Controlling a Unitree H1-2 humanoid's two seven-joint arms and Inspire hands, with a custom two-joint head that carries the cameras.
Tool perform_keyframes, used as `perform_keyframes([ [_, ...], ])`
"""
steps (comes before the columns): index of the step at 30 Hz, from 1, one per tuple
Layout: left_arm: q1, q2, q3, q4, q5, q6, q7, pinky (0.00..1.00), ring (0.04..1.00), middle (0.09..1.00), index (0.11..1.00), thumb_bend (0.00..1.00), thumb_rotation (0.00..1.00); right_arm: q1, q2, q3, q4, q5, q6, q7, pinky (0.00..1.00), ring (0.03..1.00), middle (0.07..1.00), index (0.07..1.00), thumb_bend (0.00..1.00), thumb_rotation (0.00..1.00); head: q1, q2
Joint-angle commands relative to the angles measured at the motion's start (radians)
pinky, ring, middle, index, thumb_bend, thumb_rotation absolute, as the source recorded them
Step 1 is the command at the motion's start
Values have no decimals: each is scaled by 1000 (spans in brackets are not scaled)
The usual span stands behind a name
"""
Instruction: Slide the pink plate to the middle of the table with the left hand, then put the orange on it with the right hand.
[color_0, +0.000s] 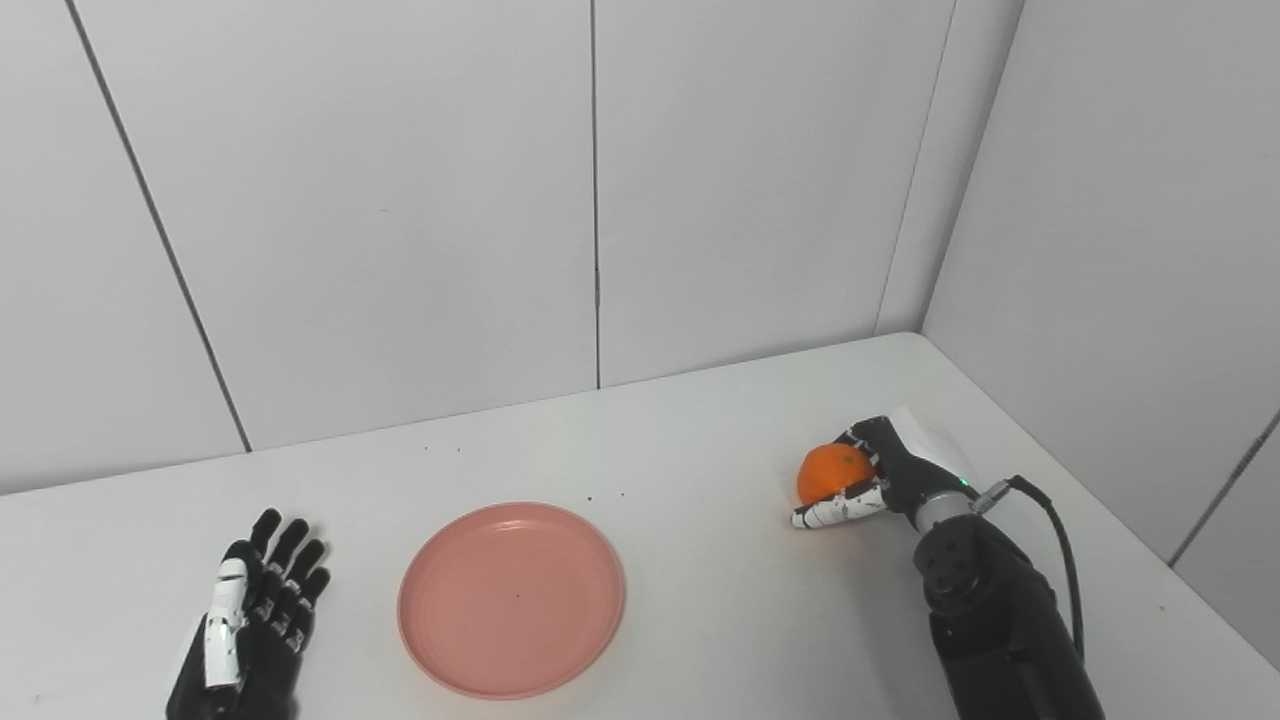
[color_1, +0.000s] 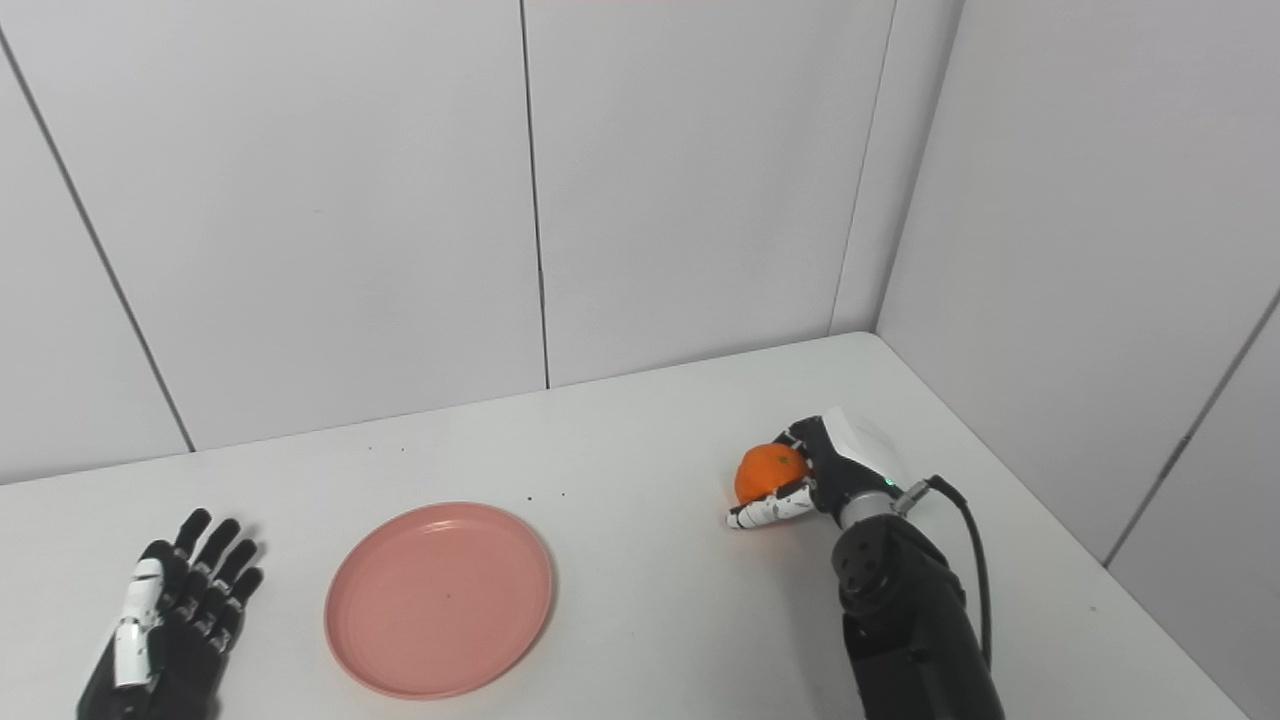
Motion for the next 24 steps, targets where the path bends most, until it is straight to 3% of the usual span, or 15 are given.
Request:
perform_keyframes([
  [1,17,-3,-5,6,10,36,14,1000,982,986,991,290,1000,-47,-14,-5,-73,24,-7,-26,358,416,479,485,512,143,9,2],
  [6,20,-14,-8,9,18,27,22,1000,974,978,983,291,1000,-64,-11,37,-163,60,-7,-39,354,418,478,484,512,144,35,0],
  [14,32,-31,-22,1,37,12,34,983,960,963,968,302,1000,-120,49,112,-242,28,-7,13,361,418,470,485,513,148,104,7],
  [24,58,-74,-73,-19,113,-34,59,947,936,944,941,350,1000,-161,93,270,-177,76,-22,-14,349,402,447,483,515,142,285,43],
])
